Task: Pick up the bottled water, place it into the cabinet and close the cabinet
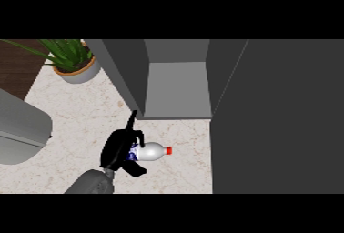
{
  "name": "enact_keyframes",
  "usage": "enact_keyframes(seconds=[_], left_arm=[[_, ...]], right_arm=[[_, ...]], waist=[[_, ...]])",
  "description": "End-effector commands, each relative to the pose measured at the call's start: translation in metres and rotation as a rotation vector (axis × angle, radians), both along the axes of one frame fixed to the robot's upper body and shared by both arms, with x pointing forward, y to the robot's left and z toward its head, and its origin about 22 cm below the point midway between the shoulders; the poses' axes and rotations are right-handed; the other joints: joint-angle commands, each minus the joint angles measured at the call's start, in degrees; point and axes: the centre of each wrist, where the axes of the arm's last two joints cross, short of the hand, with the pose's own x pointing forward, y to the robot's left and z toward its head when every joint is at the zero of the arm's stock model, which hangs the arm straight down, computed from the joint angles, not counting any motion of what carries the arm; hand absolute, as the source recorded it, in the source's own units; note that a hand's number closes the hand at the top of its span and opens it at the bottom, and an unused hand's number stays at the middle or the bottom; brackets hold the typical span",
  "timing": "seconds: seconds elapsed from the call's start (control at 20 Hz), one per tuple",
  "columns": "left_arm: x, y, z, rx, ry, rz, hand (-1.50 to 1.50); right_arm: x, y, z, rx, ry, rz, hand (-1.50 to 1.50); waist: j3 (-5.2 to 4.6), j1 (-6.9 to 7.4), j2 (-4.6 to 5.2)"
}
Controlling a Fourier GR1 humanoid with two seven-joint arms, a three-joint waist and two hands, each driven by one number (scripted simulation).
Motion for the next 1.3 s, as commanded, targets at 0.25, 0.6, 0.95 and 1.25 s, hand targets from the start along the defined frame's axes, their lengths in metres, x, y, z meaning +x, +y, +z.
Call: enact_keyframes(seconds=[0.25,0.6,0.95,1.25], left_arm=[[-0.010,-0.061,0.030,-0.679,-0.131,0.138,1.50],[-0.012,-0.037,0.081,-1.287,-0.234,0.167,1.50],[-0.041,-0.036,0.071,-1.481,-0.214,0.040,1.50],[-0.033,-0.063,0.111,-1.493,-0.219,-0.068,1.50]], right_arm=[[0.002,0.004,0.003,0.027,-0.059,-0.004,-1.50],[0.002,0.005,0.003,0.031,-0.077,-0.020,-1.50],[0.005,0.006,0.017,0.023,-0.095,0.002,-1.50],[0.007,0.000,0.020,0.009,-0.080,0.014,-1.50]], waist=[[-1.67,0.98,0.31],[-1.43,1.71,-0.09],[-0.58,0.41,0.38],[-0.52,0.10,0.40]])
